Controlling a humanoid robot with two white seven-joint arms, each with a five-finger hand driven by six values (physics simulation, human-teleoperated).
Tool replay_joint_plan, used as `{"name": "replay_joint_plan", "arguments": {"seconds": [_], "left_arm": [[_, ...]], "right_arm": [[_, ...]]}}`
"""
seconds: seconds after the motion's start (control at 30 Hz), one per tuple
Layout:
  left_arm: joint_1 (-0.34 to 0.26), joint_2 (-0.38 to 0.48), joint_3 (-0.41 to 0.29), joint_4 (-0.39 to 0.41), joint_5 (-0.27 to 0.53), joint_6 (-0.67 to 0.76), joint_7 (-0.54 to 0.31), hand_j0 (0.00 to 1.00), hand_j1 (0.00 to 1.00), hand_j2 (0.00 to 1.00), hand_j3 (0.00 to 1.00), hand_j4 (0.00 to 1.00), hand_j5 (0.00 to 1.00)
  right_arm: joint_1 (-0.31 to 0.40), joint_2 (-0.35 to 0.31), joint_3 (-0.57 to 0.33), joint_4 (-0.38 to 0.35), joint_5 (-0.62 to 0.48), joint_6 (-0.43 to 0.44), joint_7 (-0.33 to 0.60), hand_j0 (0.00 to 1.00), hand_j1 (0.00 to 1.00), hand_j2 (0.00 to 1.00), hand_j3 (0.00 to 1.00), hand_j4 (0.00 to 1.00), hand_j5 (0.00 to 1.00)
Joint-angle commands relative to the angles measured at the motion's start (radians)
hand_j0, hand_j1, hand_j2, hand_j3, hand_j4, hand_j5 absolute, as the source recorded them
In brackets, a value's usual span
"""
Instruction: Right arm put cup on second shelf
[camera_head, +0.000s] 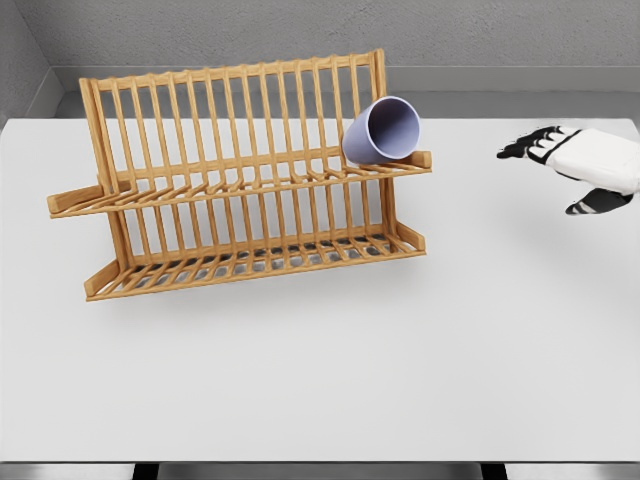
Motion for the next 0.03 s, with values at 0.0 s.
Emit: {"name": "replay_joint_plan", "arguments": {"seconds": [0.0], "left_arm": [[0.000,0.000,-0.001,0.000,0.000,0.000,0.001,1.00,1.00,1.00,1.00,1.00,1.00]], "right_arm": [[0.000,0.034,-0.004,0.013,-0.006,0.003,-0.001,1.00,1.00,1.00,1.00,1.00,1.00]]}}
